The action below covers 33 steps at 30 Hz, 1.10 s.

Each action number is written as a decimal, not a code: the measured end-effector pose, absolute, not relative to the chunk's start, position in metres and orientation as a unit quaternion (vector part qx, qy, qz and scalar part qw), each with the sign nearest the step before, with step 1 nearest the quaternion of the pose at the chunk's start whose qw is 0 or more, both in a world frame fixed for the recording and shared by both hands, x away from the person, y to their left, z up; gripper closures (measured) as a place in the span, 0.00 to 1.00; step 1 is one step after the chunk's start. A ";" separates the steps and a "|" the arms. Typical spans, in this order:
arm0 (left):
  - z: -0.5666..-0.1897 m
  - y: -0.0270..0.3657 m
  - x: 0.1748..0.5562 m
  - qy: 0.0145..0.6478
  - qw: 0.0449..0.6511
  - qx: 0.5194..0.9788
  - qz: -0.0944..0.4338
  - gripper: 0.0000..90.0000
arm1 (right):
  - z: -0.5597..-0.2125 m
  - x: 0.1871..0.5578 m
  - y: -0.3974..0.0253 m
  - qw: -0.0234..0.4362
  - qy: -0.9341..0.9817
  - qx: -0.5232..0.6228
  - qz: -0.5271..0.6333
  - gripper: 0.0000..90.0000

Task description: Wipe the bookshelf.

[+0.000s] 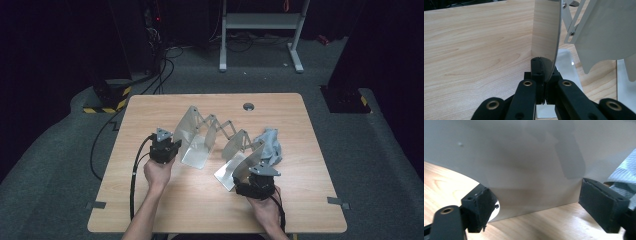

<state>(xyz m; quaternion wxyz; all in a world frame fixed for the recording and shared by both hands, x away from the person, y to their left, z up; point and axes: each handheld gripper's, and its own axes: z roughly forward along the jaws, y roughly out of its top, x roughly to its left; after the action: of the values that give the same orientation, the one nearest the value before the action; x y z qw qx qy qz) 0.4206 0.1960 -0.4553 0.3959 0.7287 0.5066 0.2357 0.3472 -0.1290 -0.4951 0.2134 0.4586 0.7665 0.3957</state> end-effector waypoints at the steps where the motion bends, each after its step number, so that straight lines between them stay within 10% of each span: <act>1: -0.455 0.196 0.421 0.507 0.396 0.728 0.236 0.98 | -0.495 0.349 -0.131 0.213 0.767 0.459 0.395 0.20; 33: -0.457 0.201 0.404 0.513 0.400 0.719 0.246 0.94 | -0.485 0.391 -0.171 0.206 0.766 0.465 0.393 0.77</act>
<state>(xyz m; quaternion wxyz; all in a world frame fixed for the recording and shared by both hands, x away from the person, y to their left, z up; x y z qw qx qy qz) 0.4044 0.2014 -0.4573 0.3998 0.7186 0.5129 0.2464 0.3906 -0.1706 -0.4852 0.2059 0.4650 0.7660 0.3932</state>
